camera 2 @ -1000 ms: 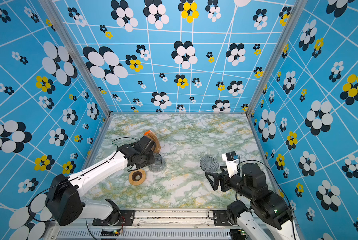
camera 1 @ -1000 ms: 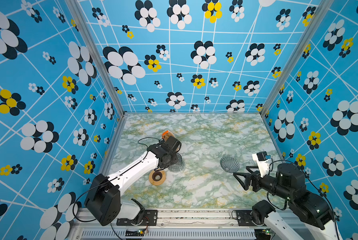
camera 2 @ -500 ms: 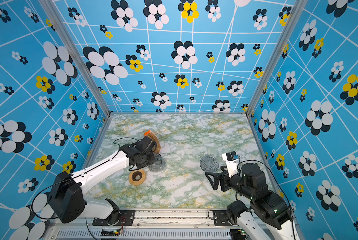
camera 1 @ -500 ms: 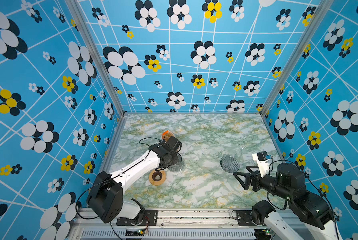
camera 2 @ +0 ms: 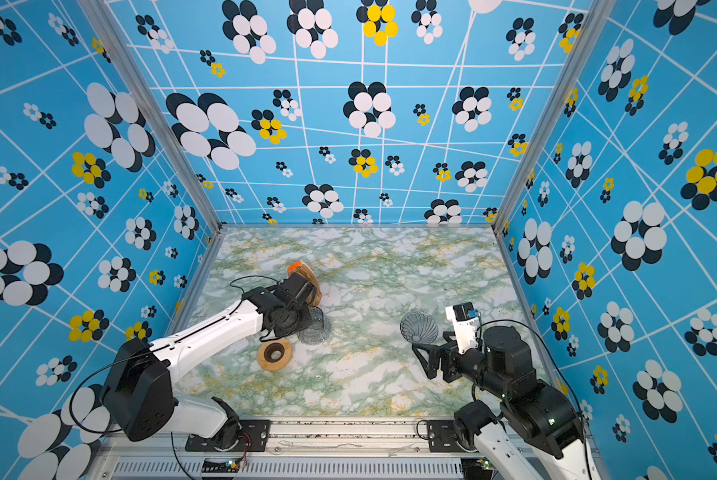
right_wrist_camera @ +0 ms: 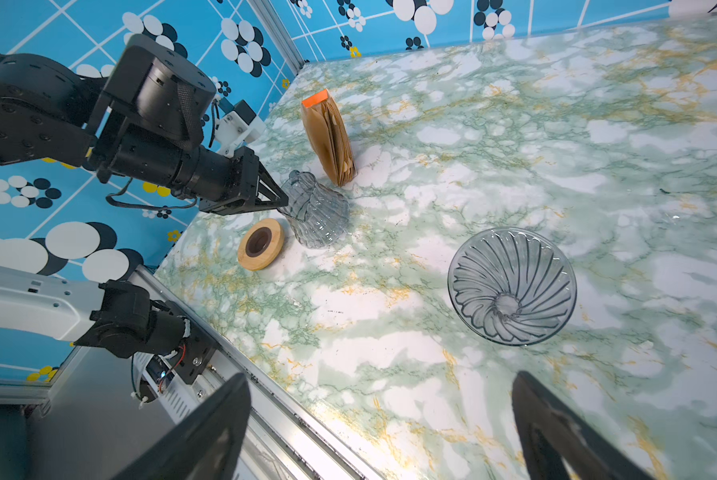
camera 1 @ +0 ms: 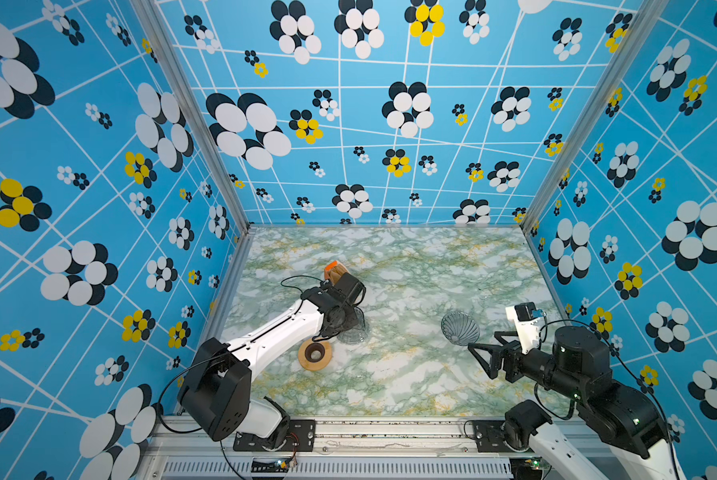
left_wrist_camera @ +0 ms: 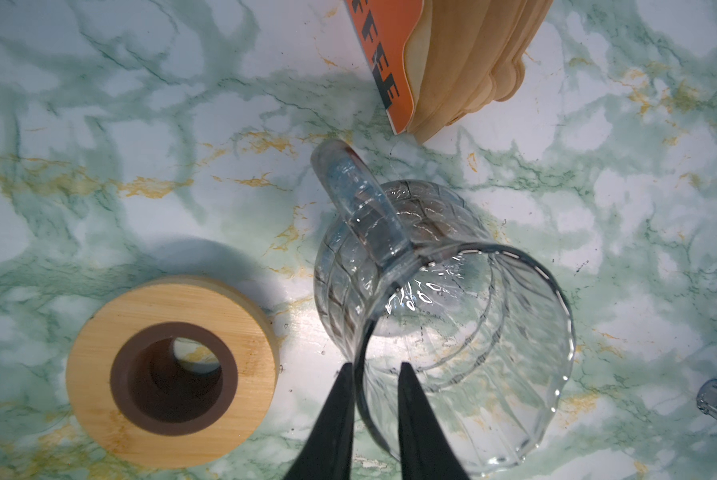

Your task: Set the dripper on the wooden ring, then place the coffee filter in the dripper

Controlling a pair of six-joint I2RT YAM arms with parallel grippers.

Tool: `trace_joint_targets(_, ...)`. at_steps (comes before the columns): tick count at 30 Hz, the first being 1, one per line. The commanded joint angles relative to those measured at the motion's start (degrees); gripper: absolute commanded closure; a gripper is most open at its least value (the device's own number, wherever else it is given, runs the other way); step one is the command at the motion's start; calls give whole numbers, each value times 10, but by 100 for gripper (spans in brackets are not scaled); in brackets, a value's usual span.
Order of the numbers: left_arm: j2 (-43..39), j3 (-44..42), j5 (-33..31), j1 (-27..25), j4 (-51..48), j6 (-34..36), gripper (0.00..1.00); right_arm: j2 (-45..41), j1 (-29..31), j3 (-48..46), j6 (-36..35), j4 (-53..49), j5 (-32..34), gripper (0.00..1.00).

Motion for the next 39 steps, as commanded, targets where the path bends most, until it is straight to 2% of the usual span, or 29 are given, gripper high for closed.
trace_joint_targets(1, 9, -1, -8, -3, 3, 10, 79, 4, 2, -5, 6, 0, 6, 1)
trace_joint_targets(24, 41, 25, 13, -23, 14, 28, 87, 5, 2, -5, 7, 0, 8, 2)
trace_joint_targets(39, 172, 186, 3, -29, -16, 87, 89, 6, 2, -7, 7, 0, 14, 2)
